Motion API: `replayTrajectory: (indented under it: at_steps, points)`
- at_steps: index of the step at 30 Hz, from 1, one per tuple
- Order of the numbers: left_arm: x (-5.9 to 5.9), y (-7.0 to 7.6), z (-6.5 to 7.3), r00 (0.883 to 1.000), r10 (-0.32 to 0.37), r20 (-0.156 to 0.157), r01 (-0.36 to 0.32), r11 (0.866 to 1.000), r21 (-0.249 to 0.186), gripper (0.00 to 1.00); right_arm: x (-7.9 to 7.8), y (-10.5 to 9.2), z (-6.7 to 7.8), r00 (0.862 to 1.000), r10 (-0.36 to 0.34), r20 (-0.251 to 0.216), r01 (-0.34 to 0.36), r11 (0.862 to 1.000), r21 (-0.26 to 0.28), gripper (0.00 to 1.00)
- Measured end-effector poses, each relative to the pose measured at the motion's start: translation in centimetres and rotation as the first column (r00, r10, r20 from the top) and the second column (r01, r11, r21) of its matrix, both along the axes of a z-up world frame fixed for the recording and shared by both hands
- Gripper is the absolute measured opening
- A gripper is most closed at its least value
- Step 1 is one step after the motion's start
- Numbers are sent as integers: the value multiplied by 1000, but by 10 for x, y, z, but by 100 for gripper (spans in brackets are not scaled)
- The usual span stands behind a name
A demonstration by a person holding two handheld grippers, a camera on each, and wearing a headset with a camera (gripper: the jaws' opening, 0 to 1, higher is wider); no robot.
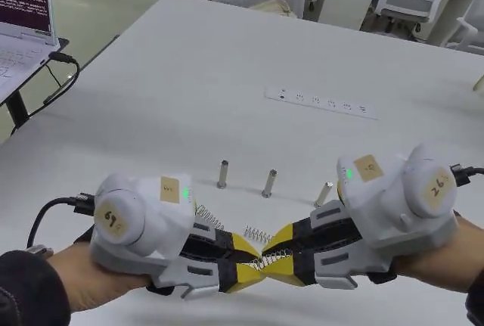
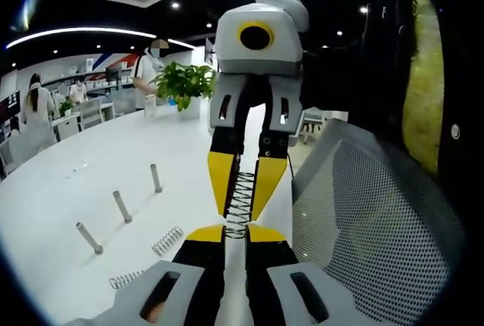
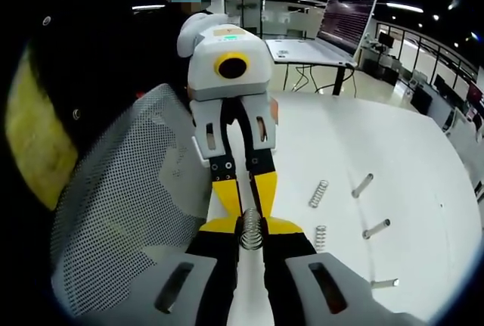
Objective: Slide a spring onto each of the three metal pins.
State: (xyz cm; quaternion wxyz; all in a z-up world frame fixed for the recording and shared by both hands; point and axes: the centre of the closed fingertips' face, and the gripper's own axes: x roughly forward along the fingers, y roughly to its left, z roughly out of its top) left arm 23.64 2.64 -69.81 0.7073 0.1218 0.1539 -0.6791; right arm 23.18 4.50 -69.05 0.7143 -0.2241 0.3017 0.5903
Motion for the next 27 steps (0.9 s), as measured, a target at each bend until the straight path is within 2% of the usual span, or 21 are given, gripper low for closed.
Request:
replayTrajectory:
  at_steps: [10,18,21,27]
  points:
    - [-2,0,-1,1000,-3,7,3,1000,-6,3,-3,-1,-1,1000,3,-17,-3,1000,-28,8]
    - [2,3,-1,1000,15,15,-15,1000,-3,10,-2,-4,0,1000,0,-15,-1,999,-46,8]
    - [6,5,2,999,30,15,-30,999,-15,11,0,-9,1,1000,-6,-14,5,998,-58,8]
    - [14,17,3,997,76,11,-76,997,-31,16,11,-30,7,1000,-28,4,29,994,-105,8]
